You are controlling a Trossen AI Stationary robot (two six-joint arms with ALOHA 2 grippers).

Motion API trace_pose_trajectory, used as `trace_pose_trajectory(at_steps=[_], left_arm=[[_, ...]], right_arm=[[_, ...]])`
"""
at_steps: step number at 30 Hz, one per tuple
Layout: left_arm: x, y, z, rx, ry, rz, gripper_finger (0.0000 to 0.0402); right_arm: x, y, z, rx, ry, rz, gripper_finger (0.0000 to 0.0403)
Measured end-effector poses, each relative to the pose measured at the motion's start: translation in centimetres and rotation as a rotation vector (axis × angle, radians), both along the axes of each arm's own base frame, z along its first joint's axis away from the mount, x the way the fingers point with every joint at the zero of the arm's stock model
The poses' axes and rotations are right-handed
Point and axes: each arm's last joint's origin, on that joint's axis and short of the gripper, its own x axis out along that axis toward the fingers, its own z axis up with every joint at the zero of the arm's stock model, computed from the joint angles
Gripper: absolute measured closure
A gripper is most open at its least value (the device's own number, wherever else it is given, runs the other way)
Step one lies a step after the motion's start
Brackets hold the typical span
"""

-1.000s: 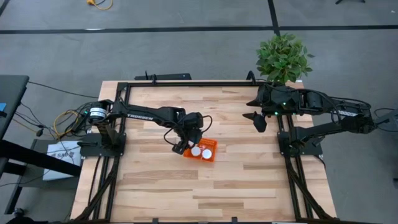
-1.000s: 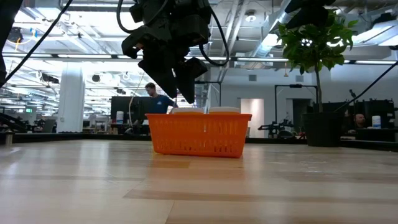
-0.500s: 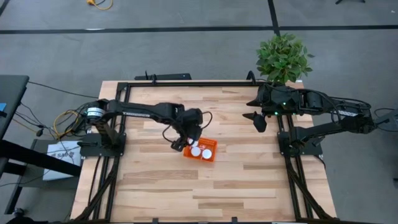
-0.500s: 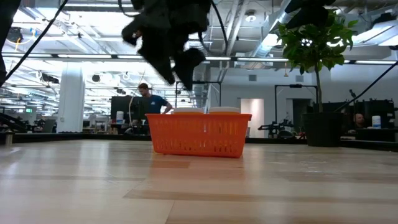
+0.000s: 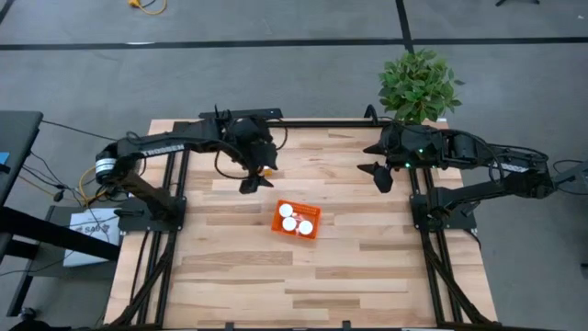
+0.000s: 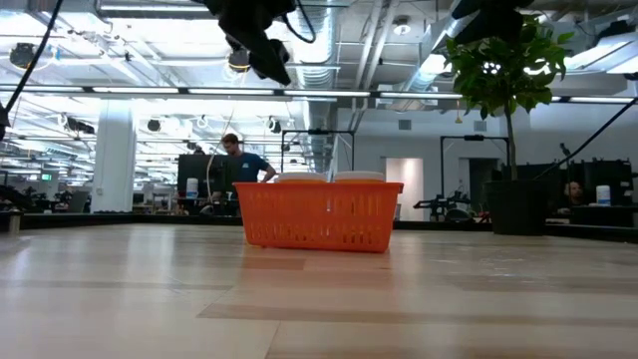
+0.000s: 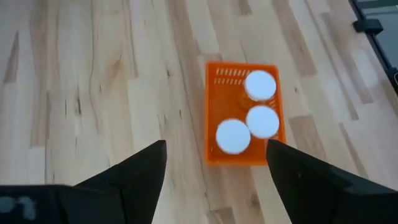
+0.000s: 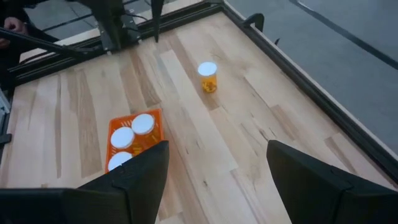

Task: Pick and place pill bottles into a basket
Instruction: Put the orange pill bottle into the orange bin

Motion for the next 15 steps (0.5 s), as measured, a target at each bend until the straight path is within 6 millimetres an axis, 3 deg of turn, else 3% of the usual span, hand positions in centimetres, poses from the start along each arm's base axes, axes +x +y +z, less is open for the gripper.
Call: trace_pose_trajectory(at_steps=[3,9,15], left_arm=[[-0.7,0.3,-0.8,0.014,0.029,0.015,0.0136],[-1.5,0.7,-4.1,0.056,0.139,0.041,0.0136],[-2.0,1.7,-6.1,0.042,0.125,0.049,0.0136]], right_arm=[[0.0,-0.3,0.1,-0.002,-0.013,-0.017,0.0137],[0.2,-1.0,0.5,-0.012,-0.056,-0.055,0.0137],[0.0,-1.5,0.5,-0.028,-0.05,-0.074,0.0137]])
